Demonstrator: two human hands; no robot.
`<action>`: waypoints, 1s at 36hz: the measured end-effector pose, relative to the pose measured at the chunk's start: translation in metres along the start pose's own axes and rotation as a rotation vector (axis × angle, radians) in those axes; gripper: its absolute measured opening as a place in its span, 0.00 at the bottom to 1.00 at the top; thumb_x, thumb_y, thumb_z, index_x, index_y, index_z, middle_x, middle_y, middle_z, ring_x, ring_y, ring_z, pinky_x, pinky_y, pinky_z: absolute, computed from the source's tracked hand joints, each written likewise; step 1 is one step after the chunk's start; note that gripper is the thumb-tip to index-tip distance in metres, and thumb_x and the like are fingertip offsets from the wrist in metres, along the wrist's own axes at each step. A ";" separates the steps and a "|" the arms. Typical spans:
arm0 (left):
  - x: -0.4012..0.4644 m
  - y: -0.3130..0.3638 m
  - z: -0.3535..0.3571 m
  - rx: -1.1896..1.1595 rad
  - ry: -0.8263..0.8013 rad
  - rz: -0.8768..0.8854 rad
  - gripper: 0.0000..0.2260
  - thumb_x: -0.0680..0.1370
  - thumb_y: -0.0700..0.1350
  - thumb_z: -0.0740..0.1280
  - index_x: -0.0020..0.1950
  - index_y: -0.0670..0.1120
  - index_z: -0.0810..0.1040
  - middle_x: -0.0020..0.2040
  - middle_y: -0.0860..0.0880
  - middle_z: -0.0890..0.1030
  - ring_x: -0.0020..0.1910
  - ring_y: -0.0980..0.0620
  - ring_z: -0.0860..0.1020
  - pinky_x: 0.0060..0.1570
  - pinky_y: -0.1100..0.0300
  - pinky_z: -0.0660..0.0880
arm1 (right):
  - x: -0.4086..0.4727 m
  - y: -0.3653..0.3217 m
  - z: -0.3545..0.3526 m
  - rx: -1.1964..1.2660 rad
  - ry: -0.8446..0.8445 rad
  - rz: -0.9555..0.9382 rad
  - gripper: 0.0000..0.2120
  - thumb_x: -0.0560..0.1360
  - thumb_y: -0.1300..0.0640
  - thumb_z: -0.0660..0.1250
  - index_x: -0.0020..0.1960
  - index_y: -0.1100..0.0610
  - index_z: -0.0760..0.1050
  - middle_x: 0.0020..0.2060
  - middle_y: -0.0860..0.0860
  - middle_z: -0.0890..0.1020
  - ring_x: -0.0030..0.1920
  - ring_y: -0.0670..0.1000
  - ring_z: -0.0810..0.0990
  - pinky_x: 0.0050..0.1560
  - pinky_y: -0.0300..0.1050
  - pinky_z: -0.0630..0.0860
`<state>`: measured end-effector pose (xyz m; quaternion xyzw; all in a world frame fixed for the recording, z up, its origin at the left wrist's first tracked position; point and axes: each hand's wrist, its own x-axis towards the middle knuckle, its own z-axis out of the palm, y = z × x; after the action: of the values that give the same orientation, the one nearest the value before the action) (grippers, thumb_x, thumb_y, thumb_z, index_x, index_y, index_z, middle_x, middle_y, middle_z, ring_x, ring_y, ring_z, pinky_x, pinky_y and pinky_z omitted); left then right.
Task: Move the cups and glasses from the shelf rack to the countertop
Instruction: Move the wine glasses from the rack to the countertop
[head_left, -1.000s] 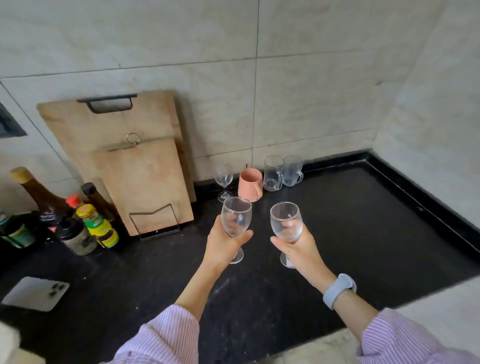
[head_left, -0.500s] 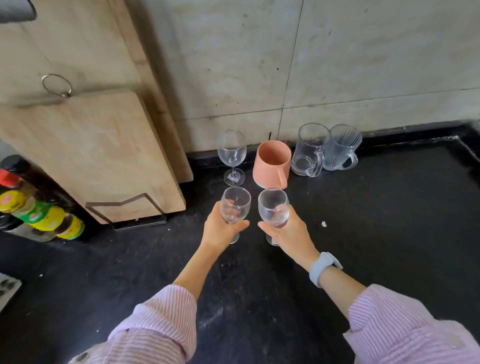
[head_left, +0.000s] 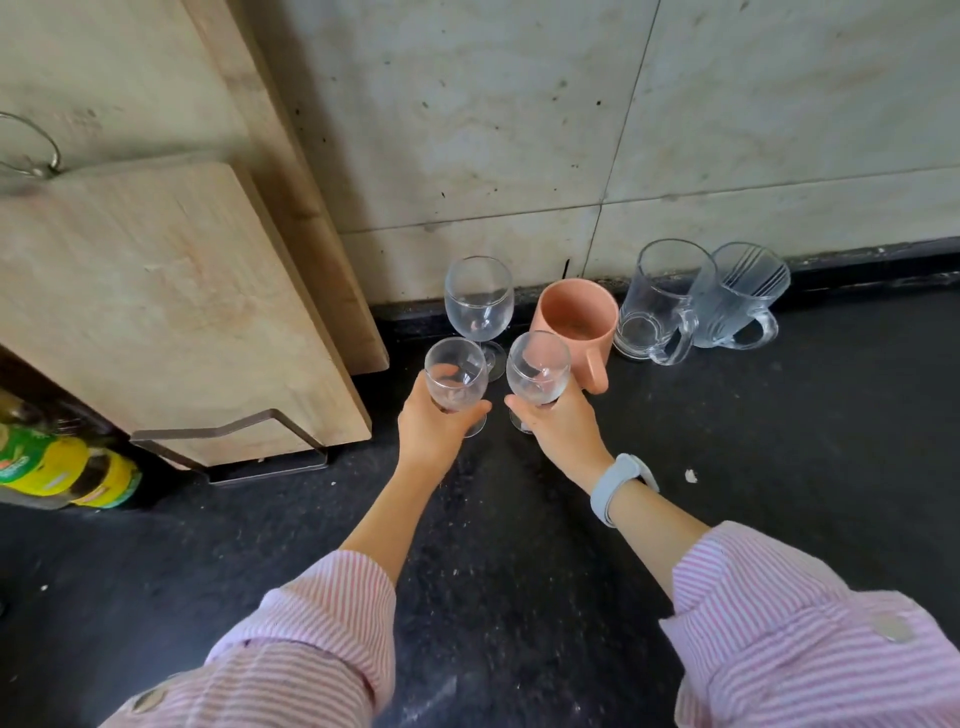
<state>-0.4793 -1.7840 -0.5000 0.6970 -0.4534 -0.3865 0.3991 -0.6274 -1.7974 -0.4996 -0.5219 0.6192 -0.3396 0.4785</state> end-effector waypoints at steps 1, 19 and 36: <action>0.001 0.001 -0.001 0.003 0.006 -0.002 0.21 0.66 0.43 0.76 0.53 0.54 0.71 0.44 0.60 0.76 0.44 0.60 0.76 0.42 0.68 0.71 | 0.001 -0.001 0.000 -0.001 -0.007 -0.005 0.13 0.71 0.56 0.70 0.53 0.57 0.72 0.40 0.50 0.79 0.40 0.44 0.78 0.43 0.34 0.73; -0.068 -0.008 -0.037 0.533 -0.047 -0.010 0.23 0.76 0.46 0.65 0.70 0.47 0.65 0.69 0.45 0.69 0.68 0.45 0.66 0.67 0.49 0.66 | -0.071 -0.012 -0.006 -0.428 -0.213 0.133 0.21 0.77 0.55 0.59 0.69 0.56 0.63 0.69 0.55 0.69 0.68 0.56 0.68 0.67 0.49 0.66; -0.265 0.031 -0.279 0.860 0.473 -0.075 0.19 0.78 0.51 0.59 0.68 0.49 0.67 0.66 0.48 0.73 0.66 0.47 0.69 0.65 0.49 0.64 | -0.227 -0.170 0.117 -0.821 -0.631 -0.826 0.19 0.78 0.53 0.55 0.68 0.57 0.65 0.67 0.54 0.71 0.67 0.56 0.67 0.66 0.52 0.66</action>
<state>-0.3152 -1.4853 -0.3182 0.8831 -0.4433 -0.0096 0.1532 -0.4625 -1.6055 -0.3255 -0.9309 0.2774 -0.0624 0.2292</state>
